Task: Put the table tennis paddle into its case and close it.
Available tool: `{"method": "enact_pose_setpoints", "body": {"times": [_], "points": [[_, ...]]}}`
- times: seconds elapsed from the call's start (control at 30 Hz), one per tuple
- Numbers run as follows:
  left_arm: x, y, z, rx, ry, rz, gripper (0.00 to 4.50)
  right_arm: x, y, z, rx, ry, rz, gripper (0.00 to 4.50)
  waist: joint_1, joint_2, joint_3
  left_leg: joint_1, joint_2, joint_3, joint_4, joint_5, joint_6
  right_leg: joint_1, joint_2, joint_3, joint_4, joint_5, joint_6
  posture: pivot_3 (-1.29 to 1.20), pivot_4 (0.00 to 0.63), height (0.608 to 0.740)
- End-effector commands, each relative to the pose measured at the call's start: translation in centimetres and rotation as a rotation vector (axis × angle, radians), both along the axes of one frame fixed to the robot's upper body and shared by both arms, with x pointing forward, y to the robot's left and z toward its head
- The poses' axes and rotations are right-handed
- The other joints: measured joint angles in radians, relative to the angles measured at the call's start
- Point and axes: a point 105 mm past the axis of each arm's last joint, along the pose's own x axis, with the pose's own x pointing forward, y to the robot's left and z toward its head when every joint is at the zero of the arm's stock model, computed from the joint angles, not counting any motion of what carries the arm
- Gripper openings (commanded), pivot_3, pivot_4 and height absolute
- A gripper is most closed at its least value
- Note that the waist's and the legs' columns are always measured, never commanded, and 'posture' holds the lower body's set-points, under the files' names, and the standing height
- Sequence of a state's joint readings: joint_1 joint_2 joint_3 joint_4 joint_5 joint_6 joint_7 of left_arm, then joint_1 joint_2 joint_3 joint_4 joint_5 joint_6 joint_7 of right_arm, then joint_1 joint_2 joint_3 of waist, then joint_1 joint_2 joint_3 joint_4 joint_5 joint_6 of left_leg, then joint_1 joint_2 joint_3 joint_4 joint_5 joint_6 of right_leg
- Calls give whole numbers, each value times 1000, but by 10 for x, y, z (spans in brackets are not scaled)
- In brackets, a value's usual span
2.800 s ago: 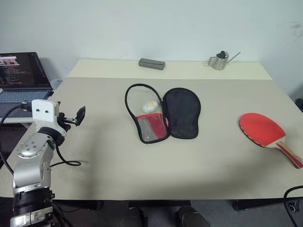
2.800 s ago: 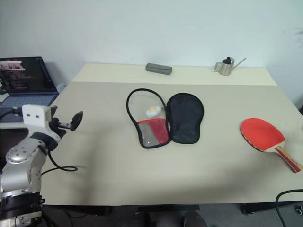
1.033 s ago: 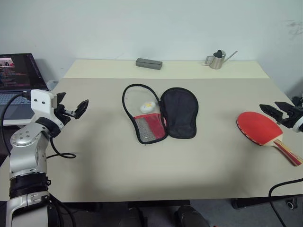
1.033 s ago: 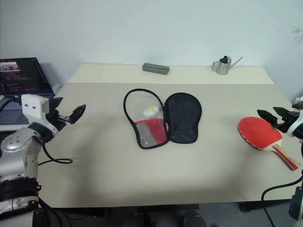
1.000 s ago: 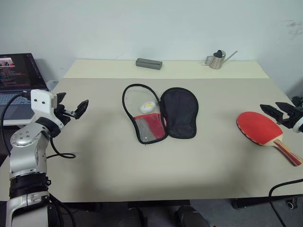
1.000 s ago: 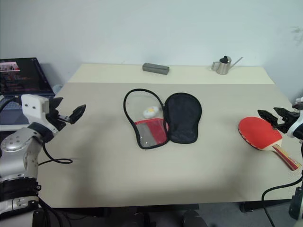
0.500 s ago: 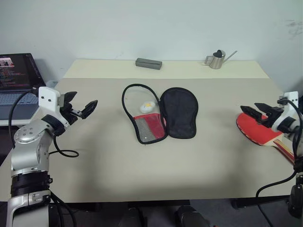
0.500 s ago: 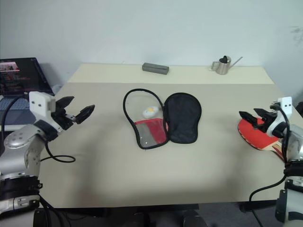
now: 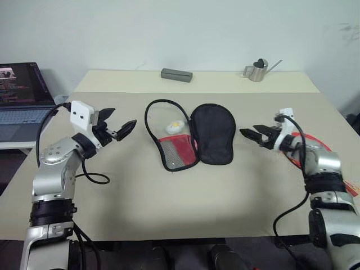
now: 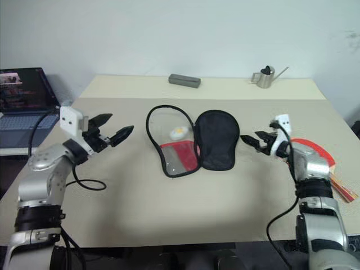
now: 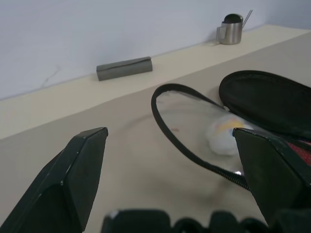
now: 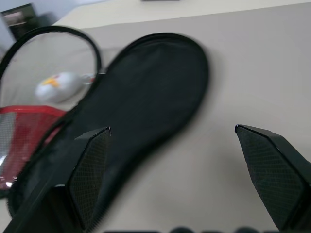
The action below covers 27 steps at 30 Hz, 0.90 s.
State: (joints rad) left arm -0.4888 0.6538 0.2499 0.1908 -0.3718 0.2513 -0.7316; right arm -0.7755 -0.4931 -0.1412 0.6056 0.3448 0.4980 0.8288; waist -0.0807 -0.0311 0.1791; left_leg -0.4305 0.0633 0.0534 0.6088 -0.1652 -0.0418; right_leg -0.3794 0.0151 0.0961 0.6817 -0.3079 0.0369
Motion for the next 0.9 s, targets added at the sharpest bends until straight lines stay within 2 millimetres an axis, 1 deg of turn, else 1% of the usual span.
{"method": "enact_pose_setpoints", "body": {"times": [0.03, 0.13, 0.3, 0.5, 0.6, 0.73, 0.9], "points": [[0, -3, 9, 4, -37, -17, 4500, 6, 14, 8, -40, -45, 45, 4491, 0, 0, 0, -1, 0, 0, 0, 0, 0, 0, 0, 0, 0, 0, 0, 0, 150, 740], [-3, -9, 6, 2, -16, -65, 4500, 12, 21, 7, -47, -36, 53, 4491, 0, 0, 0, -1, 0, 0, 0, 0, 0, -2, 0, 0, 1, 0, 0, 0, 150, 740], [-19, -31, -1, -1, 68, -258, 4500, 21, 28, 5, -64, -13, 63, 4491, -1, 0, 0, -1, 0, 0, 0, 0, 0, -2, 0, 0, 1, 0, 0, 0, 150, 740], [-38, -58, 11, -14, 122, -492, 4500, 30, 33, 0, -88, 21, 45, 4491, -2, 0, 0, -1, 1, 0, 0, 0, 0, -2, 1, 0, 1, 0, 0, 0, 150, 740], [-43, -68, 17, -7, 130, -571, 4500, 31, 34, -4, -103, 35, 41, 4491, -2, 0, 0, -1, 0, 0, 0, 0, 0, -2, 0, 0, 1, 0, 0, 0, 150, 740], [-47, -80, 29, 28, 129, -665, 4500, 34, 33, -10, -122, 58, 16, 4491, -2, 0, 0, -1, 0, -1, 0, 0, 0, -2, 1, -1, 1, 0, 0, 0, 150, 740], [-46, -87, 40, 51, 113, -721, 4500, 34, 38, -14, -125, 79, 25, 4491, -3, 0, 0, -1, 0, 0, 0, 0, 0, -2, 1, 0, 1, 0, 0, 0, 150, 740]]}}
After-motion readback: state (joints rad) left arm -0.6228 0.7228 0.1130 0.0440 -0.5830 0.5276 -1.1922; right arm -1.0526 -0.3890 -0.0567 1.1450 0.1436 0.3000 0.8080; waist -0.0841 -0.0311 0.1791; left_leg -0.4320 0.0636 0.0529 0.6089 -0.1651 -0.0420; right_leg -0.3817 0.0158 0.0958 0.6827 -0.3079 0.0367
